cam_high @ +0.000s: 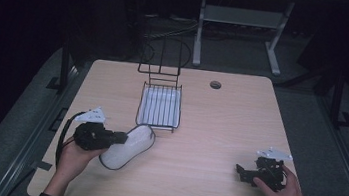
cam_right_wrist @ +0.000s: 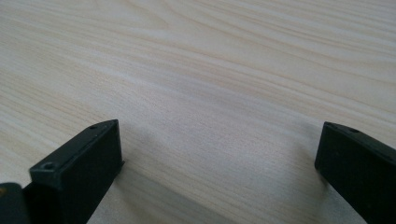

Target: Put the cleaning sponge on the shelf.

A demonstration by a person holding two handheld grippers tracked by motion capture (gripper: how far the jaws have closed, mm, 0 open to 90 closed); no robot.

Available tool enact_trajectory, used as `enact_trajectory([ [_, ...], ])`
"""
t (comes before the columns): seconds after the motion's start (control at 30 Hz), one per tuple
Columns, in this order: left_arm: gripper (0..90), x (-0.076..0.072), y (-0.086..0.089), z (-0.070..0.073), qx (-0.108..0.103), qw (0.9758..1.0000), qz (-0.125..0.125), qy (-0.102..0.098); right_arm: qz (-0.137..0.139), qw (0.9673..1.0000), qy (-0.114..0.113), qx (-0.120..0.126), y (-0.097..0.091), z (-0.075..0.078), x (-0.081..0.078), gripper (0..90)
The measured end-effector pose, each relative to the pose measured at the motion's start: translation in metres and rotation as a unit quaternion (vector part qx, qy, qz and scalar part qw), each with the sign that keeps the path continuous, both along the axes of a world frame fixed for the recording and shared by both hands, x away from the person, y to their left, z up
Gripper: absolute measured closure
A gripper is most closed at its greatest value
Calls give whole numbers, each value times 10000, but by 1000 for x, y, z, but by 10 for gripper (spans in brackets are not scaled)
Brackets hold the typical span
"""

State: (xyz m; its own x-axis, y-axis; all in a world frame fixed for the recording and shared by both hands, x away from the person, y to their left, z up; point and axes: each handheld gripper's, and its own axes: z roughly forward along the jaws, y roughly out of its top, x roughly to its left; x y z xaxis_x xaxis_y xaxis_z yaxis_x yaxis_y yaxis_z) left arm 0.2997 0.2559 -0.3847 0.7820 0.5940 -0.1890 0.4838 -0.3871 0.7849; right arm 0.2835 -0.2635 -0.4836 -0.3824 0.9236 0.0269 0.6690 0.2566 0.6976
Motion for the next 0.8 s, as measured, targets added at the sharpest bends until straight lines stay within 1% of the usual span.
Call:
enact_trajectory([
  [0.27, 822, 10, 2, 7, -12, 9999, 82, -71, -3, 10000, 1, -1, 0, 0, 0, 2],
  [0.3, 822, 10, 2, 7, -12, 9999, 82, -71, 1, 10000, 1, -1, 0, 0, 0, 2],
  [0.33, 822, 13, 3, 8, -55, 9999, 86, -79, -2, 10000, 2, 0, 0, 0, 0, 2],
  [0.43, 822, 16, 4, 8, -40, 9999, 121, -95, -3, 10000, 1, 0, 0, 0, 0, 2],
  [0.47, 822, 19, 5, 9, -79, 9998, 144, -96, -2, 10000, 1, 0, 0, 0, 0, 2],
  [0.57, 822, 22, 6, 9, -80, 9998, 164, -97, -1, 10000, 2, 1, 0, 0, 0, 2],
  [0.73, 822, 33, 6, 9, -112, 9996, 217, -110, -3, 10000, 1, 4, 0, 0, 0, 2],
  [0.77, 821, 33, 6, 9, -112, 9996, 217, -110, -3, 10000, 1, 4, 0, 0, 0, 2],
  [0.8, 821, 37, 5, 9, -138, 9996, 236, -91, -1, 10000, 1, -1, 0, 0, 0, 2],
])
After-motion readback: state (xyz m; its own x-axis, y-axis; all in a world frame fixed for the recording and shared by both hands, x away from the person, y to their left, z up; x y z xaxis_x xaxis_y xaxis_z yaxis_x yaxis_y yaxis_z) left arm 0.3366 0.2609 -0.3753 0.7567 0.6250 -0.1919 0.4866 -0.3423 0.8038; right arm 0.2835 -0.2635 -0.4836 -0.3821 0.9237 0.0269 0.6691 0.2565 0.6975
